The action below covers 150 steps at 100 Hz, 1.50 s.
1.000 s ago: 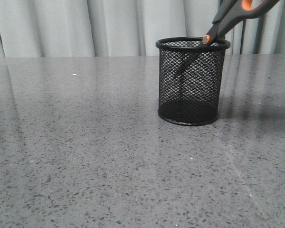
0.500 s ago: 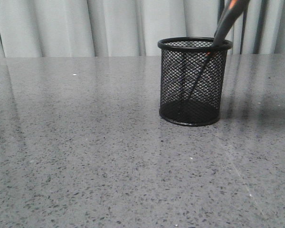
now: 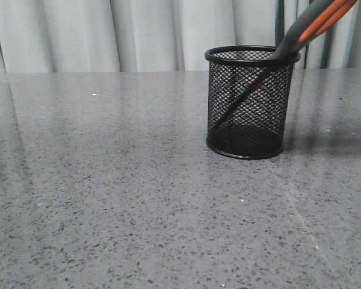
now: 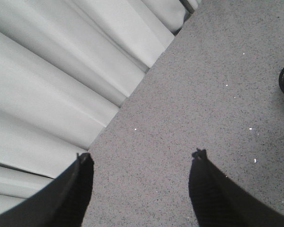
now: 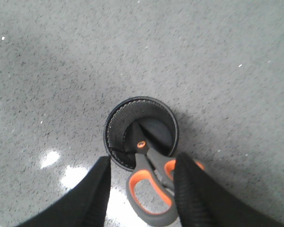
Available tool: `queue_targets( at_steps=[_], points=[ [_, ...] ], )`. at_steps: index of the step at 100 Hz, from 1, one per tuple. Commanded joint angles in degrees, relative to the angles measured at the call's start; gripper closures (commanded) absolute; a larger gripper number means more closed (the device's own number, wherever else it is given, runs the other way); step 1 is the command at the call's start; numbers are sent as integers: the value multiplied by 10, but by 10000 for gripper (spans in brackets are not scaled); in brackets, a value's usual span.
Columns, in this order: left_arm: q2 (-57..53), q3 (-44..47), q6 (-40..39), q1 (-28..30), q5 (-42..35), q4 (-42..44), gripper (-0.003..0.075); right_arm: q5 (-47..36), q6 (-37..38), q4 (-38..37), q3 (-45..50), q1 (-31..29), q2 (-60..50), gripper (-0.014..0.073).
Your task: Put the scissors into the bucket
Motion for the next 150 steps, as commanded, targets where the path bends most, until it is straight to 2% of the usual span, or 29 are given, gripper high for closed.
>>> queue_targets(
  at_steps=[1,9,16,27,34,41,55,71,82,95,103,125,138,150],
  points=[
    [-10,-16,-9,0,-39,-1,317,18,-5,-10,-32,0,-15,316],
    [-10,-16,-9,0,-39,-1,317,11,-5,-10,-38,0,-19,337],
    [-10,-16,-9,0,-39,-1,320,0,-5,-10,-40,0,-26,395],
    [-10,-16,-9,0,-39,-4,347,-28,-5,-19,-40,0,-37,559],
    [-10,-16,-9,0,-39,-12,394,-49,-5,-29,-40,0,-48,668],
    [-10,-12,-11,0,-39,-18,479,-70,-5,-37,-40,0,-60,652],
    [-10,-12,-37,0,-36,-33,743,-124,-5,-54,-16,0,-97,648],
    [-17,-8,-59,0,-42,-57,740,-228,-5,-60,72,0,-158,648],
    [-40,26,-80,0,-82,-57,740,-316,-5,-63,153,0,-215,648],
    [-98,125,-102,0,-168,-56,740,-397,-5,-65,257,0,-280,648],
    [-152,208,-117,0,-247,-55,740,-445,-5,-65,316,0,-316,648],
    [-317,502,-131,0,-480,-52,740,-547,-5,-65,476,0,-418,648],
    [-408,638,-131,0,-598,-62,740,-595,-5,-65,555,0,-479,648],
    [-485,747,-137,0,-656,-83,740,-630,-5,-65,621,0,-531,648]
  ],
)
